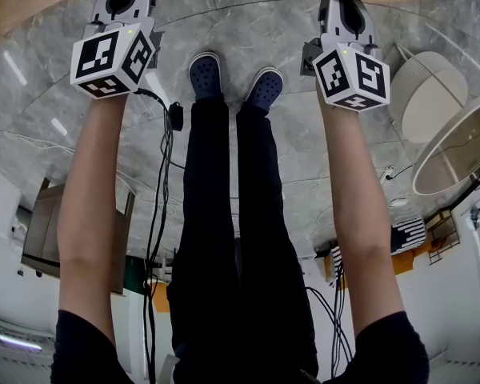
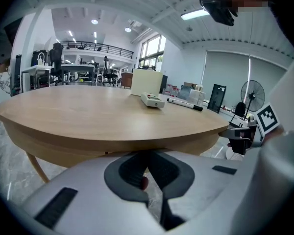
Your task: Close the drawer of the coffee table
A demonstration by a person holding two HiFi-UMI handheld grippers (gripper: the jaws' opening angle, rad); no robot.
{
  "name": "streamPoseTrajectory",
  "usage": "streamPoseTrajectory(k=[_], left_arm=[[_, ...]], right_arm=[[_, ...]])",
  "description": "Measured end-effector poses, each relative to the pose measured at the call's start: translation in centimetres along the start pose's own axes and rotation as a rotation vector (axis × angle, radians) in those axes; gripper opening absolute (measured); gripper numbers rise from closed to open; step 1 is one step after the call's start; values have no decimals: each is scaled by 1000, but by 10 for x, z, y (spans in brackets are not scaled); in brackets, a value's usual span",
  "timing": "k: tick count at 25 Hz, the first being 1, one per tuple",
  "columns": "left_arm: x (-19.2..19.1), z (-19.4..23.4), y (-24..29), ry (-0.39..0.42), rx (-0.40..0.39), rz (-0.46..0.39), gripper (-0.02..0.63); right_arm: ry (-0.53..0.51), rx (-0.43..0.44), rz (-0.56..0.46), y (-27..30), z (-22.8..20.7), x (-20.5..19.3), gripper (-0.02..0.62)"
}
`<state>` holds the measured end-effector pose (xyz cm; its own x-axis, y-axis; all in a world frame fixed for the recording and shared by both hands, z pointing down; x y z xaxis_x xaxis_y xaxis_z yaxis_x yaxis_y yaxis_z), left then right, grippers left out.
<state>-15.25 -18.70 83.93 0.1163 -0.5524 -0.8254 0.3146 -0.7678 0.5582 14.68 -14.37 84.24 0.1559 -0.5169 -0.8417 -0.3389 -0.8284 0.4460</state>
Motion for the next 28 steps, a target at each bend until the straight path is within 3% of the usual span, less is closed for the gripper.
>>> streamPoseTrajectory(k=[15, 28], left_arm=[[1, 7, -20, 8, 18, 19, 25], [20, -24, -68, -7, -22, 47, 25]], right_arm=[[-1, -9, 38, -18, -6, 0, 26], [45, -30, 70, -82, 13, 13, 25]])
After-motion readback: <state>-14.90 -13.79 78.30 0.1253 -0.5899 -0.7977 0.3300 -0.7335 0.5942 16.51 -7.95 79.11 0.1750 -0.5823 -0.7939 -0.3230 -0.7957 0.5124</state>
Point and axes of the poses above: the fingertips, and each gripper's own axes: y forward along the fingers, z to its left, x out of its top, the point moved 5 cm from there along -y, backward along the fingers, and after that the axes turned 6 degrees about x, right-handed, at the moved point
